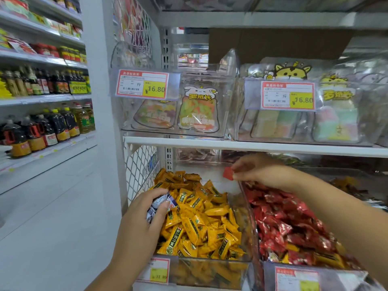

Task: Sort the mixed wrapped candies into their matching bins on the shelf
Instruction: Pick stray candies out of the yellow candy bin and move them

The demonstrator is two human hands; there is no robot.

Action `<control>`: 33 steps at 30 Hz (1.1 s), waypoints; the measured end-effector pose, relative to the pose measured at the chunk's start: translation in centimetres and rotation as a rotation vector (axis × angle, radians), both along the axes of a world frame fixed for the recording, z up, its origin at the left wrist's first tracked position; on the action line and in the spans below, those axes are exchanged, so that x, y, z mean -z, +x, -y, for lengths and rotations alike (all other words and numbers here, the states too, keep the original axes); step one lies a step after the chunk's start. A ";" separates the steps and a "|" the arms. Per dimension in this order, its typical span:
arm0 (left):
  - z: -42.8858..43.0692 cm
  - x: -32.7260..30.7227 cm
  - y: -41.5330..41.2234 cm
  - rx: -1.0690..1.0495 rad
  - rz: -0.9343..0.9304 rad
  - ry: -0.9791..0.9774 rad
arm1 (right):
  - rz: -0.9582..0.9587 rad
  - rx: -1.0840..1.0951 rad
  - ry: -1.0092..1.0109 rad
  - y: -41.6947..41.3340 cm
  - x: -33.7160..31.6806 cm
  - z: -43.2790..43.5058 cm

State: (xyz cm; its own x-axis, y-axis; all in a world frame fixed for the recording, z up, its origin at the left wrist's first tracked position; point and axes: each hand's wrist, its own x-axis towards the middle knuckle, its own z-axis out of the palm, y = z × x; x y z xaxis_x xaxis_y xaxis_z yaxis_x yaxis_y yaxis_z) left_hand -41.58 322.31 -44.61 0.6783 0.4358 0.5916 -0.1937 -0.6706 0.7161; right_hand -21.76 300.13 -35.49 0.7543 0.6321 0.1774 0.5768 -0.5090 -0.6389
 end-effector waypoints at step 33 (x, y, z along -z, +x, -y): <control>-2.5 -0.1 -4.2 -0.002 -0.042 -0.031 | 0.179 -0.314 -0.829 0.2 2.4 -5.6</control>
State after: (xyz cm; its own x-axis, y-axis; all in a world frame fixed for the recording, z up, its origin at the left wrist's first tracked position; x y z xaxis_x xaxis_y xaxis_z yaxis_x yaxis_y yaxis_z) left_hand -45.80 324.83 -44.50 0.7013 0.4548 0.5489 -0.1621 -0.6481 0.7441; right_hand -21.51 305.69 -37.91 0.5305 0.7814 -0.3286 0.8222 -0.5687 -0.0249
